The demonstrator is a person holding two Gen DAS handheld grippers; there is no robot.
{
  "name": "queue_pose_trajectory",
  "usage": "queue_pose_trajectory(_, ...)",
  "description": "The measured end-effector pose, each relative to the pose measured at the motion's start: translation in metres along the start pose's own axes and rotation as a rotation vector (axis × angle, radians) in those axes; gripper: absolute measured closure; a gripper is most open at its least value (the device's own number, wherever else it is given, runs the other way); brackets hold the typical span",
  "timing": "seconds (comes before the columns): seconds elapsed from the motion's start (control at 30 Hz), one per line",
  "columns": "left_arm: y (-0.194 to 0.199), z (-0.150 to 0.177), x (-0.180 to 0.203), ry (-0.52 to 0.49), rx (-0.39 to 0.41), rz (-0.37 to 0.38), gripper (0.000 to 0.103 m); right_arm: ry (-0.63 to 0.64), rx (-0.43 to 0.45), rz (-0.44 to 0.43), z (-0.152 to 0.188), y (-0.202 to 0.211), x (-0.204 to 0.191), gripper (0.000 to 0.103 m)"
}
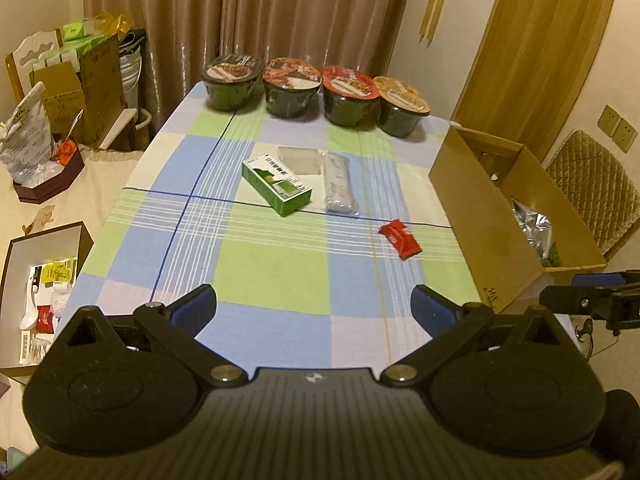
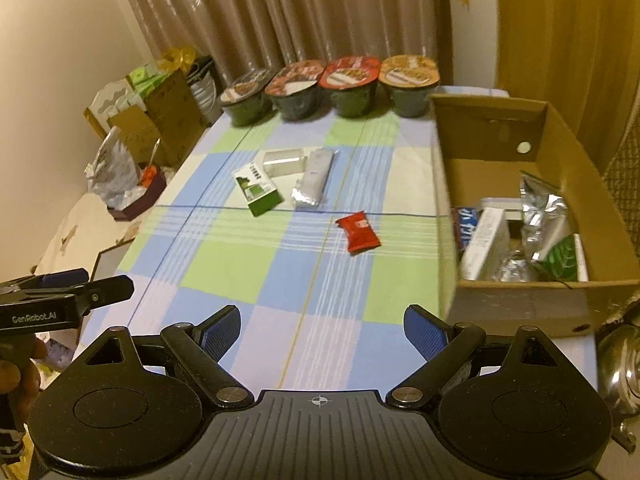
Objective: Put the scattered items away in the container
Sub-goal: 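Move both tools back over the remaining items on the table, then lower the right tool onto the red candy packet and grasp it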
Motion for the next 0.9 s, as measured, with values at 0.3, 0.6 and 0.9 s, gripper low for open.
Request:
queue_pose_trajectory(0.3, -0.037, -0.010, -0.022, -0.008, -0.024, -0.021, 0.002, 0.050, -0.030, -0.039, -0.019, -0.049, -0.008, 0.009)
queue_pose_trajectory(0.6, -0.091, -0.022, -0.033, -0.012, -0.052, -0.014, 0.002, 0.127, -0.059, -0.048, -0.040, -0.115, -0.003, 0.009)
queue_pose_trajectory(0.9, -0.152, -0.041, -0.032, 0.003, -0.070, 0.018, 0.002, 0.210, -0.100, 0.008, -0.053, -0.180, 0.024, 0.010)
Point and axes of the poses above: each gripper's, at about its wrist camera, not at the fingertips, and y roughly against the way its jaws point, x to its right, z to its underside, the point moved 9 cm from there along -y, roughly the way its jaws point, and after that the axes turned 10 degrees about y, right-handed, at the moved point
